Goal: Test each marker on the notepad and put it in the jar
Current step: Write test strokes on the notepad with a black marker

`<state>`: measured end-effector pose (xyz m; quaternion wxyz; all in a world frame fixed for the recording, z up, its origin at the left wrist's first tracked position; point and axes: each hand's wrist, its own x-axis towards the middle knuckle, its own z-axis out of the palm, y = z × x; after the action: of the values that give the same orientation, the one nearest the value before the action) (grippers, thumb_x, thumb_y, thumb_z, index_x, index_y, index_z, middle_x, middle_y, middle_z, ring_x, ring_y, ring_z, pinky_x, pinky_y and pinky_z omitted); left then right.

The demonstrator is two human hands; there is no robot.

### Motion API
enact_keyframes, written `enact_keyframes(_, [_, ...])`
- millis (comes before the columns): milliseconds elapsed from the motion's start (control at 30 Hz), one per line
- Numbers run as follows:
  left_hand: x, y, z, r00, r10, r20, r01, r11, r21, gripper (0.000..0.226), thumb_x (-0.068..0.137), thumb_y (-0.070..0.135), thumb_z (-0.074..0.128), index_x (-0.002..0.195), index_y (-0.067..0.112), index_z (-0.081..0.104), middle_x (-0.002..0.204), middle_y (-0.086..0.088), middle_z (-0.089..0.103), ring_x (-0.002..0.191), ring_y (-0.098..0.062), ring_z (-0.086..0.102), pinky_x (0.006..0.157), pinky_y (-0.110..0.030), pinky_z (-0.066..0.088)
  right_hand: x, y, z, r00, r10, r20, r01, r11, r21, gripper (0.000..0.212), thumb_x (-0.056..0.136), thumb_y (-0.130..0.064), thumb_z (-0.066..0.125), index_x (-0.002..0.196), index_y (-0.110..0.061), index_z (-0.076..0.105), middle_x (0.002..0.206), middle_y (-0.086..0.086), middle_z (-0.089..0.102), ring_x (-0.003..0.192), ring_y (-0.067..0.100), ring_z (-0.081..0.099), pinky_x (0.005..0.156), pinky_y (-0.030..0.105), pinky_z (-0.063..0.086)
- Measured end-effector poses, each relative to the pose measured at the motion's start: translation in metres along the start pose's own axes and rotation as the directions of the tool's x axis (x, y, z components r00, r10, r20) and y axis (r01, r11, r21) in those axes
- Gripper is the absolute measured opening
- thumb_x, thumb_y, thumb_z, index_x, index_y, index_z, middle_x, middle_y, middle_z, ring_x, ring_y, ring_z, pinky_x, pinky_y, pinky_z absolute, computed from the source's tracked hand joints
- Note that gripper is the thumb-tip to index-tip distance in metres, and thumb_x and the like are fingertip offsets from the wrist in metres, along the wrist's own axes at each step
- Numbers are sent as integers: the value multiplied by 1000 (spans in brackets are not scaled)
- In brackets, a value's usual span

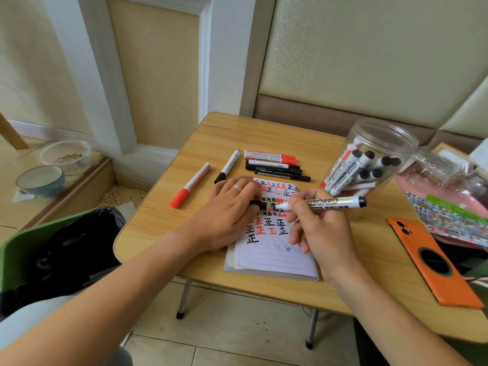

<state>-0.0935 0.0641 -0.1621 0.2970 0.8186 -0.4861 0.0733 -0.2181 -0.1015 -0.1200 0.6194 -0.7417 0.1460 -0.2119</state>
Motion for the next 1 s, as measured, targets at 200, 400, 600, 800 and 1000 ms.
enact_keyframes(200, [-2,5,-5,999,5,-44,-7,998,-60,18,107,31,34,116,24,48,127,12,54,133,-9,39,111,-46,27,4,2,2,1000,0,21,0,1000,0,8,99,-15,64,91,-13,62,71,3,66,43,19,55,36,23,34])
enact_keyframes(400, [-3,6,-8,999,23,-30,-27,990,-140,24,108,33,31,118,23,50,120,14,58,128,-10,43,111,-46,26,5,1,4,997,25,77,-30,998,63,9,100,-13,63,92,-11,61,75,9,66,44,19,54,36,23,34])
enact_keyframes(600, [-2,6,-7,1000,-7,-2,7,986,-164,24,109,37,29,118,26,47,118,16,58,124,-8,44,110,-44,24,7,0,1,996,49,74,-59,989,135,7,100,-11,62,92,-10,61,71,9,64,43,17,53,34,22,31])
enact_keyframes(800, [-1,8,-8,999,35,8,-34,995,-97,29,107,41,31,117,23,51,116,12,57,122,-12,45,108,-45,27,6,2,4,976,50,211,-85,983,162,2,98,-16,65,98,-15,66,82,9,71,50,20,60,38,24,38])
enact_keyframes(1000, [-1,7,-6,999,30,-15,-30,998,-58,23,105,38,37,116,23,50,114,11,58,118,-14,46,103,-43,32,10,-1,0,961,132,242,-191,953,237,42,97,-47,61,109,-8,73,78,13,63,61,20,58,48,28,42])
